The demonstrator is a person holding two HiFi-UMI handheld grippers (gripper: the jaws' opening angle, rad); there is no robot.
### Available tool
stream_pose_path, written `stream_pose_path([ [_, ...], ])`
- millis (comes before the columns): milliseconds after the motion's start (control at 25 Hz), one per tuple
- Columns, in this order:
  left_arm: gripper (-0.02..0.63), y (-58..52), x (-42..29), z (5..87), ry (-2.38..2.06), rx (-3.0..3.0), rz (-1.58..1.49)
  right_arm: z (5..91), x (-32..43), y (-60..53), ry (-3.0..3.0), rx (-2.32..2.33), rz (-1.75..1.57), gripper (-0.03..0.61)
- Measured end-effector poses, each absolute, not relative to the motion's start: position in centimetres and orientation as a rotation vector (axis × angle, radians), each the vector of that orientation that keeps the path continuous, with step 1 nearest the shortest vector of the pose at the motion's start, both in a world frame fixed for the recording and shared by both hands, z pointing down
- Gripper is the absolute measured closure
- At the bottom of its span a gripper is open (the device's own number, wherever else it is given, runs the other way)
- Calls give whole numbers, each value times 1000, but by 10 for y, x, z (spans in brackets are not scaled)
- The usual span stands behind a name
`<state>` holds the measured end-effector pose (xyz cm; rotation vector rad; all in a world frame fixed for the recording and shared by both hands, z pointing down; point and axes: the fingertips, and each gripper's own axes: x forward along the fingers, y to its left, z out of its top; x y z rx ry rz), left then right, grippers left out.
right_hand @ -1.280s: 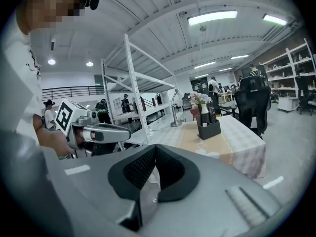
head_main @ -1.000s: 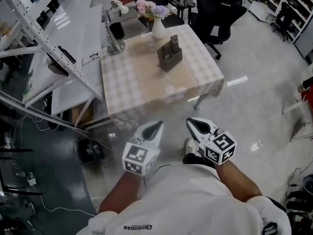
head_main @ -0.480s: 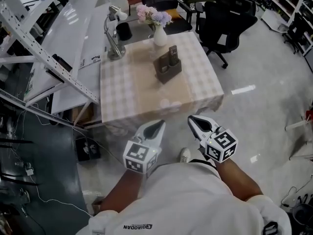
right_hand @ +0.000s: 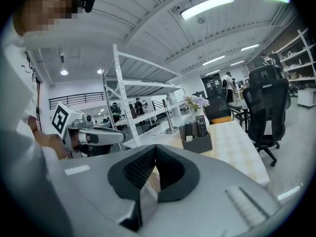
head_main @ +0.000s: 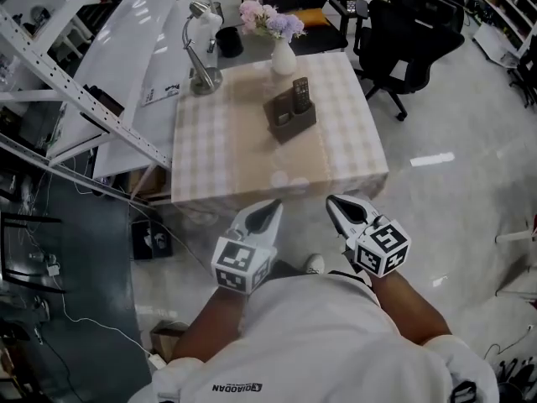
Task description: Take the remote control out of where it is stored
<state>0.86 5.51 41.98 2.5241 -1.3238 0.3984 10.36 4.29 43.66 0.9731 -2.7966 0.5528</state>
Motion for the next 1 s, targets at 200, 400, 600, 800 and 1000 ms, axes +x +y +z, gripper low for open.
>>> stream_pose_path([
  [200,611,51,3,425,-1366,2474,418,444,98,33,-2809,928,593,573],
  [400,611,47,-1,431,-1378,2450,448,451,93,22,-2804,922,631,573],
  [600,611,35,-6,444,-1357,2430,480,459,88,13,-2796,921,647,574],
  [800,611,11,-12,440,-1345,2462,474,463,80,-11,-2770,947,644,573],
  [1000,611,-12,-32,440,-1345,2473,481,461,64,-37,-2755,959,606,572],
])
